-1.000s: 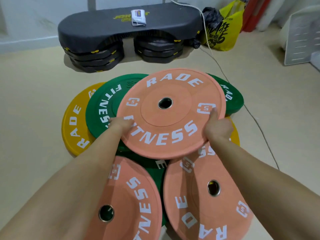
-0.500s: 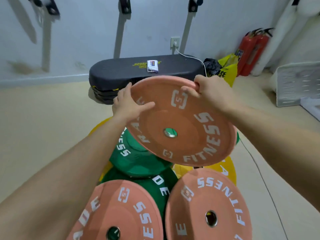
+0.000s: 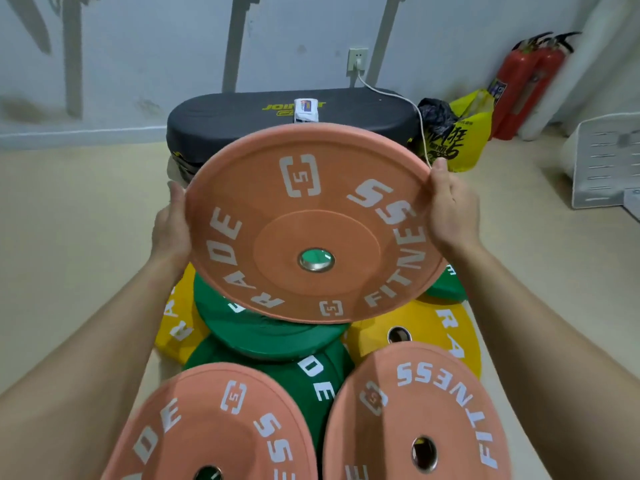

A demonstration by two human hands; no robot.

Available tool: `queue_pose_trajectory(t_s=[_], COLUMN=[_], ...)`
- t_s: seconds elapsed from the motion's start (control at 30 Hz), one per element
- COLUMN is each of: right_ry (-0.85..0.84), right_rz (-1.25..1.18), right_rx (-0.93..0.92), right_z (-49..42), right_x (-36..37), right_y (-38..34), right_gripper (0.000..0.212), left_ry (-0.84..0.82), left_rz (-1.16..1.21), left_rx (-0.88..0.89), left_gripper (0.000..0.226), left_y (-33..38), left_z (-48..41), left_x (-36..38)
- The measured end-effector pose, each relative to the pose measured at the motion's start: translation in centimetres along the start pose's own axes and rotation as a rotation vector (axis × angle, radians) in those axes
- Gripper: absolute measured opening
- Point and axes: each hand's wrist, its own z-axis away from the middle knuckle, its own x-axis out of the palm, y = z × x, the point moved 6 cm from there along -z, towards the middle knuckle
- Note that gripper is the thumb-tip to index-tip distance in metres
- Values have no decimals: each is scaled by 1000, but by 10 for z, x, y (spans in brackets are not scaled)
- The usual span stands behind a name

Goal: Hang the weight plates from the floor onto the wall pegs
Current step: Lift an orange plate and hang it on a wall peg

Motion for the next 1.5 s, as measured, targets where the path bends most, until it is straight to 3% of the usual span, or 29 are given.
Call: queue_pose_trajectory(t_s=[0.17, 0.37, 0.5, 0.6, 0.77, 1.03, 1.17, 1.5], right_ry=[136, 254, 392, 420, 381, 361, 429, 458], right_rz=[26, 190, 144, 107, 159, 127, 64, -151], right_rx=[-51, 33, 24, -11, 30, 1, -16, -57], right_z=[-2, 3, 26, 53, 73, 42, 0, -77], right_x=[24, 21, 9, 0, -25, -114, -181, -298], right_y=[-11, -6, -10, -19, -57, -232, -360, -697], right_gripper=[53, 55, 46, 44, 60, 50, 65, 53], left_ry=[107, 210, 367, 423, 463, 521, 533, 616], left_rz=[148, 239, 336, 362, 316, 320, 345, 238], left_rx=[-138, -133, -155, -186, -270, -208, -149, 14], left_gripper=[65, 51, 44, 41, 33, 36, 38, 46], left_y=[-43, -42, -38, -40, -22, 144, 292, 626], left_z=[2, 9, 28, 51, 77, 83, 84, 67], left_x=[-13, -6, -12, -26, -65, -169, -237, -451])
